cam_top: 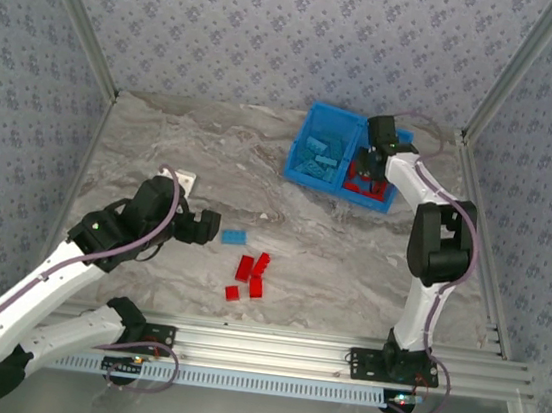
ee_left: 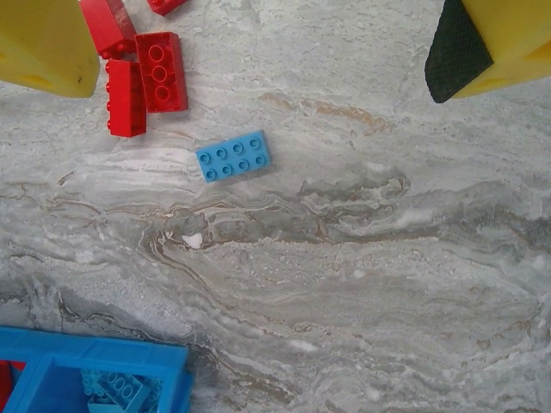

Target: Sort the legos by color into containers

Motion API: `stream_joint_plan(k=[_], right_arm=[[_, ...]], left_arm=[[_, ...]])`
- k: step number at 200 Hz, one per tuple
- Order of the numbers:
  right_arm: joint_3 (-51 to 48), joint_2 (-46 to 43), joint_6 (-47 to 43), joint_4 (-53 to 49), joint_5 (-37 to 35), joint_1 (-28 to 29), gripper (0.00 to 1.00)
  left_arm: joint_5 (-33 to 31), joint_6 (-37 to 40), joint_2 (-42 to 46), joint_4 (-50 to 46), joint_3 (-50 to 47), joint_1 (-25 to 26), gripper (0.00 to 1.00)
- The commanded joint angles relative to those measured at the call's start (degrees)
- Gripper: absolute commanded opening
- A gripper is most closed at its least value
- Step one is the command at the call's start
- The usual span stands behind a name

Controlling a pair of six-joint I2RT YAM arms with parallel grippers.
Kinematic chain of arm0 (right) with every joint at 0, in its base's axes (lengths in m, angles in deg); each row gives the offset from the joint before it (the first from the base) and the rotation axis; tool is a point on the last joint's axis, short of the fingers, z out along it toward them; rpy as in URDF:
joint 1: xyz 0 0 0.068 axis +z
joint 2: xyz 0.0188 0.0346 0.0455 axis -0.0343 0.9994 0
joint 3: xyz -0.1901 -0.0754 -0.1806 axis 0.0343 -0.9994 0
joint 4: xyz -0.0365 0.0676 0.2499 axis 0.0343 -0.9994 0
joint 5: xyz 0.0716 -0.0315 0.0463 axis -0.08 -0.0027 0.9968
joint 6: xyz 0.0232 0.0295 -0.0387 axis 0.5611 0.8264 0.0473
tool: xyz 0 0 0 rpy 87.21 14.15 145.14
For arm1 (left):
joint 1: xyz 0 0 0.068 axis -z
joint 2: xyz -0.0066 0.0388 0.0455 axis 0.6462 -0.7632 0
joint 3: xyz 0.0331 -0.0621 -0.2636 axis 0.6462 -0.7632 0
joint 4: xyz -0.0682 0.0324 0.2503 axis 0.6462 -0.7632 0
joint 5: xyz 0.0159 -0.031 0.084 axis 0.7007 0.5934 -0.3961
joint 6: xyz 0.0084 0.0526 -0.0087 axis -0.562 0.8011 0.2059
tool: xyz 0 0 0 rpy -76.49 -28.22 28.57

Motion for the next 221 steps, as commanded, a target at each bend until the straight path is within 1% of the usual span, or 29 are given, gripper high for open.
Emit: stream_joint_plan(k=[1,23,50,66,83,97,101,110,126,141,151,156,172,186,202,221], right_arm=[[2.54,0.52,1.54,-2.43,1.02,-0.32,0.40],[2.99,-1.23,0.90,-3.10,1.13,-0.55,0.44],[2.70,-5.93,0.46,-4.72,0.56,-0.56,0.44],[1.20,-10.49,1.10,-4.77,1.62,-0.24,0.44],[-2.46,-18.25,1.23,-4.76,3.31,1.07,0.46],[-6.47,-25.08,1.13,-3.81,4.14,2.92,0.54],[-7.61,-27.06,1.15,-3.54,4.20,3.61,0.58],[-10.11,-31.37,1.00,-3.16,4.16,5.23,0.67],[-14.14,-38.62,1.04,-3.05,4.60,7.79,0.81],[-18.29,-44.66,1.11,-2.38,7.27,9.93,0.92],[-19.94,-47.98,0.86,-2.29,9.64,11.10,0.96],[-22.38,-49.14,0.90,-2.59,10.59,11.73,0.98],[-24.42,-52.12,1.22,-4.21,12.41,13.31,1.00],[-25.64,-53.47,0.90,-5.88,12.03,14.59,1.00],[-26.75,-54.08,0.59,-7.02,10.70,15.61,1.00],[-27.01,-53.89,0.70,-6.91,9.94,15.92,1.00]], left_arm=[[0.52,-1.21,-0.27,0.71,0.01,-0.04,0.99],[0.60,-1.23,-1.20,1.06,-0.18,-0.03,0.99],[0.24,-2.71,-2.17,2.47,-0.94,-0.06,0.99],[-1.83,-7.15,-3.14,2.84,-1.52,-0.05,0.99],[-4.60,-13.28,-4.61,3.17,-2.48,-0.04,0.99],[-6.42,-19.31,-6.07,3.55,-3.69,-0.17,0.99],[-6.48,-20.49,-6.55,4.06,-4.23,-0.33,0.99],[-5.38,-22.20,-7.71,6.18,-5.67,-0.61,0.99],[-0.91,-23.13,-10.81,11.42,-7.78,-1.17,0.99],[2.72,-22.83,-15.63,14.30,-8.08,-1.27,0.99],[4.01,-22.21,-19.52,14.57,-7.23,-1.32,0.99],[4.50,-21.81,-21.63,14.60,-6.66,-1.27,0.99],[5.70,-20.04,-28.54,14.54,-4.59,-1.29,0.99],[7.28,-18.74,-33.56,15.57,-3.10,-1.16,0.99],[8.75,-18.35,-37.34,17.78,-2.01,-0.80,0.99],[8.47,-18.25,-40.41,19.86,-1.06,0.00,0.99]])
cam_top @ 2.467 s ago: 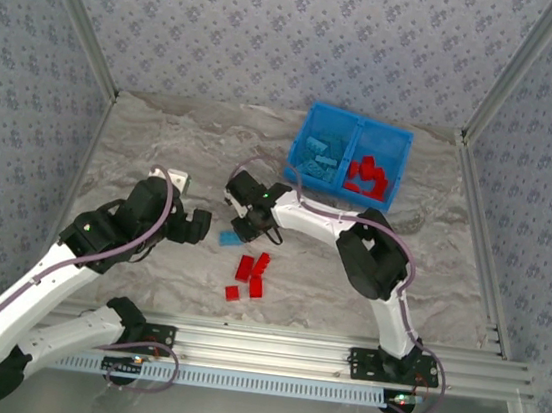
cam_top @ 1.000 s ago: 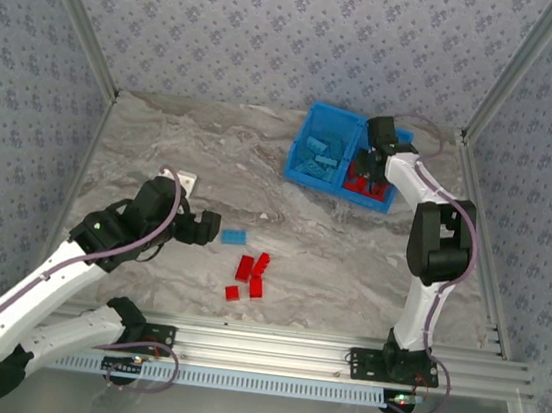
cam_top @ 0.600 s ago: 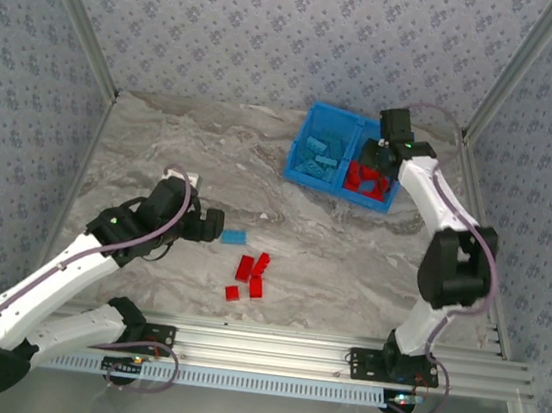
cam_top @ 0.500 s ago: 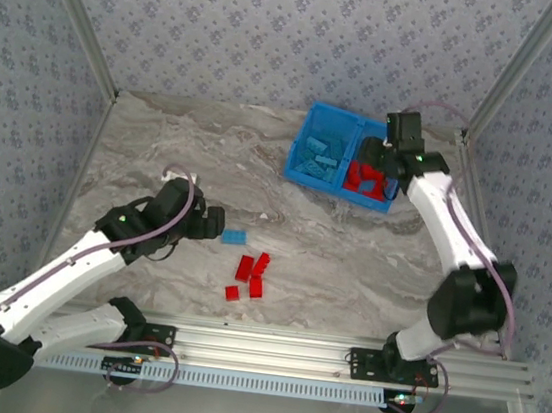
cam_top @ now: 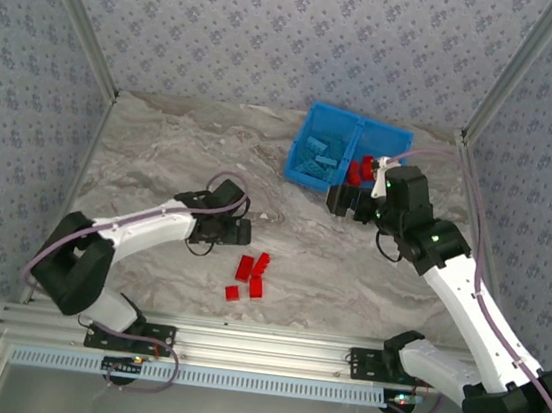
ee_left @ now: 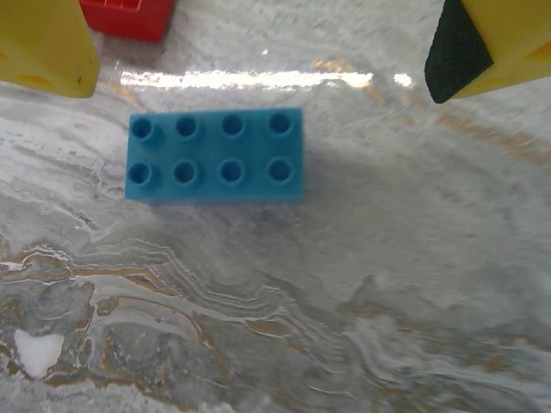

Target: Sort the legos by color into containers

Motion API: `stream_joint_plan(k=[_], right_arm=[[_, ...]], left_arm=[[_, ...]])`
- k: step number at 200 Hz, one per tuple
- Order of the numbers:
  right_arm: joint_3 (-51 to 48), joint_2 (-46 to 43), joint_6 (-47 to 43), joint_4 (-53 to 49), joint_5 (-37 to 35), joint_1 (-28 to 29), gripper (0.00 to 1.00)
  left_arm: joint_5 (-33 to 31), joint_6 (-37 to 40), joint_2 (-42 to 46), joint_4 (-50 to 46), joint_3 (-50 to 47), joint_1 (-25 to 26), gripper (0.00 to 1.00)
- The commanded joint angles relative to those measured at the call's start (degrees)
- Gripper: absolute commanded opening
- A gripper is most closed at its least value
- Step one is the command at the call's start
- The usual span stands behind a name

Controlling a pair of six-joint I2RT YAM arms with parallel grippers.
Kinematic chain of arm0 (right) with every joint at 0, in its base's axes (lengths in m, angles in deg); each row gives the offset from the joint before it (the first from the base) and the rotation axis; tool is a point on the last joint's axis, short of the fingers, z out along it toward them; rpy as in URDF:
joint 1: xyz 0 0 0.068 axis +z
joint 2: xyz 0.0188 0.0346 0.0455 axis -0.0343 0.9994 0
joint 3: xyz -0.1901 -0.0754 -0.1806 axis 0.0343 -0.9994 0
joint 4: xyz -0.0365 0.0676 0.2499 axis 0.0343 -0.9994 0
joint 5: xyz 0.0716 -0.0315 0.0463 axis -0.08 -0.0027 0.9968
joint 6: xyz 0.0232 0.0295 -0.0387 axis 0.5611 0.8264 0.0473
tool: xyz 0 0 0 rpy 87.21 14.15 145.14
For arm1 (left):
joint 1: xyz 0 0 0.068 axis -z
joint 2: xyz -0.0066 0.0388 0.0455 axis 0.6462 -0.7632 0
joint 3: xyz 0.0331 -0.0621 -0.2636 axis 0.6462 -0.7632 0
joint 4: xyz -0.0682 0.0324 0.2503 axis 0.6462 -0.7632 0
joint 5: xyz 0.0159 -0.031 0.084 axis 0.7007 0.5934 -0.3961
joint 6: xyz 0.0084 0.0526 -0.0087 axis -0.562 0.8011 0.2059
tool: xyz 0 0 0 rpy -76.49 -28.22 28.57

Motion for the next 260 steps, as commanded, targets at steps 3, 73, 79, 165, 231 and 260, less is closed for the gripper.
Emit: stream_joint_plan(k=[3,73,79,165,231,260], right_arm=[[-0.66,-0.75,-0.18,-1.56,-0.32,0.44,1.00],[2.23,1.75,-0.91,-1.42,-0.35,0.66,1.00],[2.20,1.78,-0.92,-1.62,-0.40,0.62,1.00],[2.31,0.34,0.22,-2.67,-1.90,0.88,1.00],[1.88,-1.83,1.92,-2.43,-3.42,0.97,1.00],[2.14,-3.35,2.07,-3.79,-4.11,1.09,1.00]], left_arm=[[1.69,1.24,-2.86,3.92,3.08,1.02,0.99],[-1.66,2.08,-11.35,4.43,4.35,1.18,0.81],[-1.70,2.00,-11.49,4.42,4.29,1.18,0.76],[-4.12,5.59,-1.86,-1.81,14.04,4.97,0.46],[-4.03,25.64,-9.46,3.23,35.82,6.83,0.46],[-4.95,32.67,-22.69,3.65,50.77,5.46,0.44]])
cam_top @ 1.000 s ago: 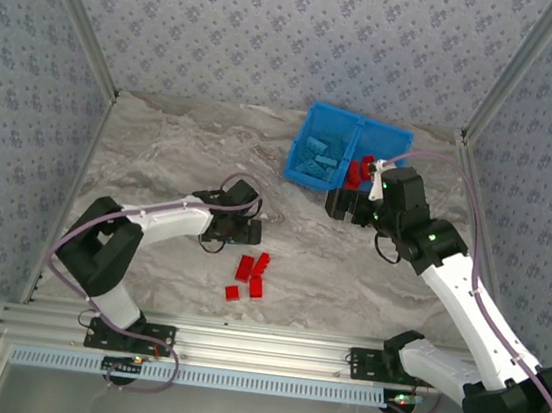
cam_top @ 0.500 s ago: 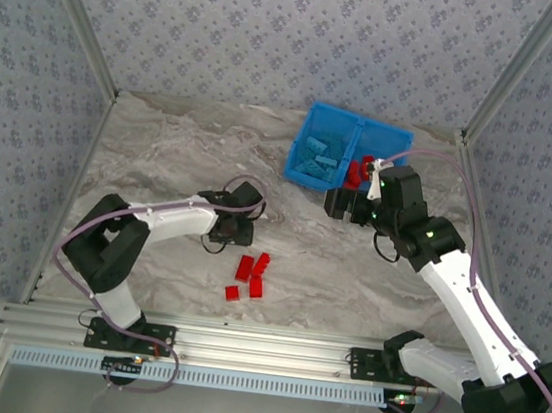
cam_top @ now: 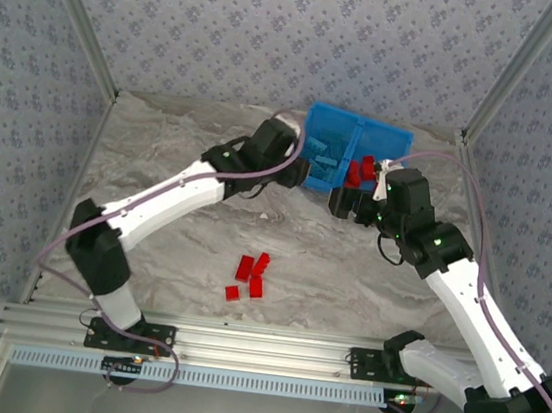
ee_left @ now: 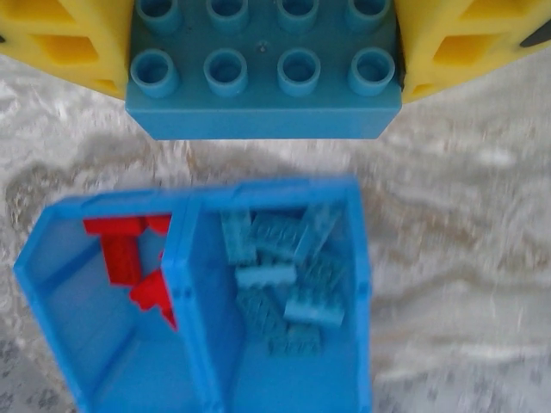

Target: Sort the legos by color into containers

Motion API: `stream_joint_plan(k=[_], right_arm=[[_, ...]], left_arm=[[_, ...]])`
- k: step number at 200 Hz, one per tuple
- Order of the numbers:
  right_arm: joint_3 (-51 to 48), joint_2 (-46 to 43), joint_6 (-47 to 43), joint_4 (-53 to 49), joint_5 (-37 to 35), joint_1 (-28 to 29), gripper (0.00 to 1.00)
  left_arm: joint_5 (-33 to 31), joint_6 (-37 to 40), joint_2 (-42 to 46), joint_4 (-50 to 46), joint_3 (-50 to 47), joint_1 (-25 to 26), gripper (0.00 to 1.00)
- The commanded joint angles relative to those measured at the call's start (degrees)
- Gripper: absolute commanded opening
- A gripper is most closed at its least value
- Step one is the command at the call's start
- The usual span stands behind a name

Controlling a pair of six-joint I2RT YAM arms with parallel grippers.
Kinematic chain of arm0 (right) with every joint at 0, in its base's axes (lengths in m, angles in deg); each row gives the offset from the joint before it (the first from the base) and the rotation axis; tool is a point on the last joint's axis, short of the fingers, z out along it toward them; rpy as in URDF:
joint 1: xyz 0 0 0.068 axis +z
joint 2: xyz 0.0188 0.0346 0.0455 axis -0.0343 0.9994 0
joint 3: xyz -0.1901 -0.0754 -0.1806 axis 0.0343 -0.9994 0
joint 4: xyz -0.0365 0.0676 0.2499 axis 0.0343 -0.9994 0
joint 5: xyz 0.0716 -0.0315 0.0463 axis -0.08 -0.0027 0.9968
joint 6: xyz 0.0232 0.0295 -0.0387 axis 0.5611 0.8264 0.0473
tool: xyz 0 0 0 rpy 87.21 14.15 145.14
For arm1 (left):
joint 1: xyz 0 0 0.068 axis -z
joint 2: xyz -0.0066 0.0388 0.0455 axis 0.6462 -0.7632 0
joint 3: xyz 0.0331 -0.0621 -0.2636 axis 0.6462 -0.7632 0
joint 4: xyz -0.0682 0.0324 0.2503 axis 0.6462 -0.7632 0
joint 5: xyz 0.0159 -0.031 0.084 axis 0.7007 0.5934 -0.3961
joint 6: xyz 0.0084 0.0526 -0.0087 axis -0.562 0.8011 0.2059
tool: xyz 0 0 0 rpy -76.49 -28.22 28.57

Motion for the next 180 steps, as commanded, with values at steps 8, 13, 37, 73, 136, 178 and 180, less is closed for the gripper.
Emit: stream_joint_plan(k=[8,13,37,73,136,178,180], right_arm=[[1.57,-2.38,1.17,-2.63,-1.90,0.37,1.00],[1.60,-2.80,1.25,-2.94,-2.08,0.36,1.00],[1.60,-4.31,1.48,-4.59,-2.67,0.35,1.00],[1.04,-6.91,2.03,-6.18,-3.37,0.38,1.00],[1.11,-9.51,2.57,-8.17,-3.64,0.35,1.00],[0.52,-9.72,3.16,-7.78,-3.47,0.42,1.00],[0.43,-9.72,3.25,-7.63,-3.37,0.46,1.00]], left_arm=[[-0.09,9.75,-14.42,0.44,14.48,-1.98,0.44],[0.63,9.88,-17.08,-0.24,17.53,-2.40,0.44],[2.38,10.84,-29.22,-4.15,34.15,-3.84,0.44],[4.51,9.33,-45.41,-9.79,58.62,-5.55,0.47],[2.98,6.70,-50.79,0.29,64.23,-6.27,0.71],[2.80,7.53,-46.77,-0.76,65.70,-6.19,0.89],[2.79,7.58,-46.41,-1.05,65.70,-6.23,0.89]])
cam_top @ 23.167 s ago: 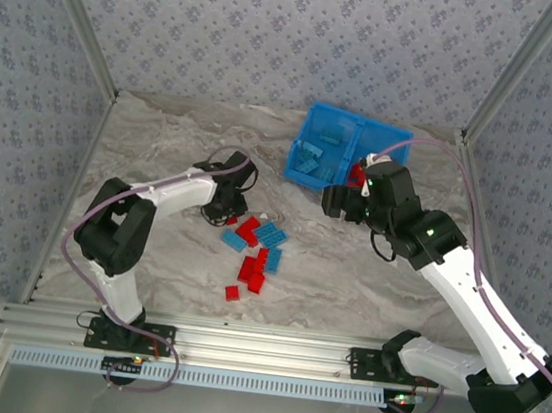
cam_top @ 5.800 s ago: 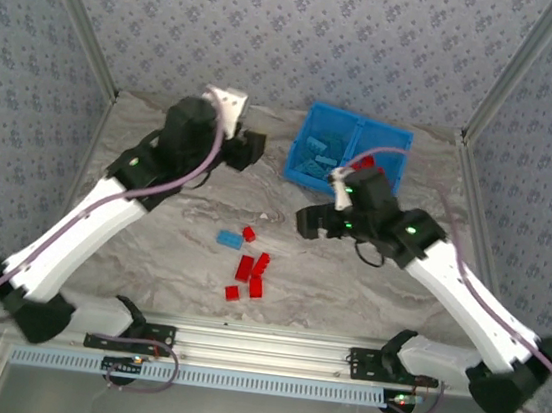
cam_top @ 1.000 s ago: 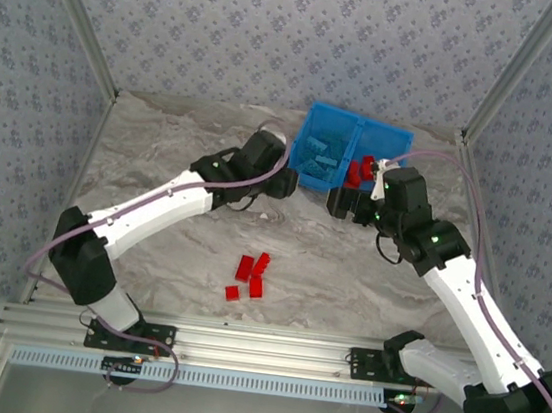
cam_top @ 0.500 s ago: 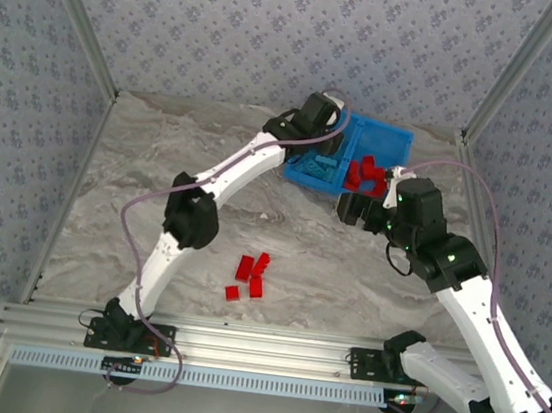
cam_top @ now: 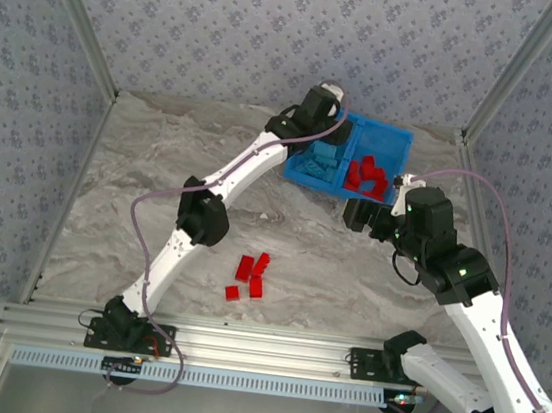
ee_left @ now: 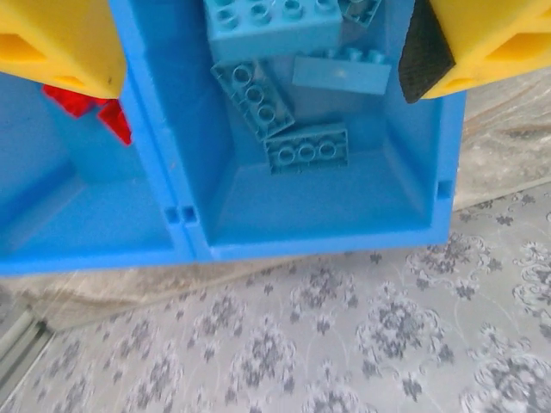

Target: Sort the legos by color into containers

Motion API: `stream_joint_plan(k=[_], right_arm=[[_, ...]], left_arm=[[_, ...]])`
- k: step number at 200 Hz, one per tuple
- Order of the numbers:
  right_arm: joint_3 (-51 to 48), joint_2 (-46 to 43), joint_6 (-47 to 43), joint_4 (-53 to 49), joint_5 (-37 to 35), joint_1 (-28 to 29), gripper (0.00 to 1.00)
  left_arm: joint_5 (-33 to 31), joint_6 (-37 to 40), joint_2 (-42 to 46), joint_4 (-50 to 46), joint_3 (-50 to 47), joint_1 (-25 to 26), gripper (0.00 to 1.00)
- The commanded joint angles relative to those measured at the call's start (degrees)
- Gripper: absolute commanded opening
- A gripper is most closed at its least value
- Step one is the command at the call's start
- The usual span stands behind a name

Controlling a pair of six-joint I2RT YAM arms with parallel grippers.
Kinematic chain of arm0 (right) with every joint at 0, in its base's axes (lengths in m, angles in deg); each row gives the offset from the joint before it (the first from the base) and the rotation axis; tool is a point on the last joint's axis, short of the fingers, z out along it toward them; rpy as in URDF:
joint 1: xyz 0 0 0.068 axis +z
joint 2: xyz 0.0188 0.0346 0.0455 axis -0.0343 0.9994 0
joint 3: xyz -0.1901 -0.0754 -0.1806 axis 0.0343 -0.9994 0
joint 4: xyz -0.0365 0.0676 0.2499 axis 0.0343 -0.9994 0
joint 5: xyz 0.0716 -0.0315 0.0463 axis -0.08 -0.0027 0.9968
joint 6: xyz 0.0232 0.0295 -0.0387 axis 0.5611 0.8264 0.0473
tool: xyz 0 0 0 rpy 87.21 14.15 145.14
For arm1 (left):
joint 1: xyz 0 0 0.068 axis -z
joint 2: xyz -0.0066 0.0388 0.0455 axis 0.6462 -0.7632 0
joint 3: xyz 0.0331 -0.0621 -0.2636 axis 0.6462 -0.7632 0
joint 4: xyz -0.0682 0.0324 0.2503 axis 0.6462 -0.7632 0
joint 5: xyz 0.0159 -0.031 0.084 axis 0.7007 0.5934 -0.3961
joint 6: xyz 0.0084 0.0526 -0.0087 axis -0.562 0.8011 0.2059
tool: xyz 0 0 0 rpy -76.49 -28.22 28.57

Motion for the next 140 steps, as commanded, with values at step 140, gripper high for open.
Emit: stream_joint_plan(k=[140], right_arm=[[-12.29,16.24,16.87,13.82,5.86,19.81,1.00]], left_arm=[[0.26,2.07,77.73,2.62,-77.34,-0.13,0.99]])
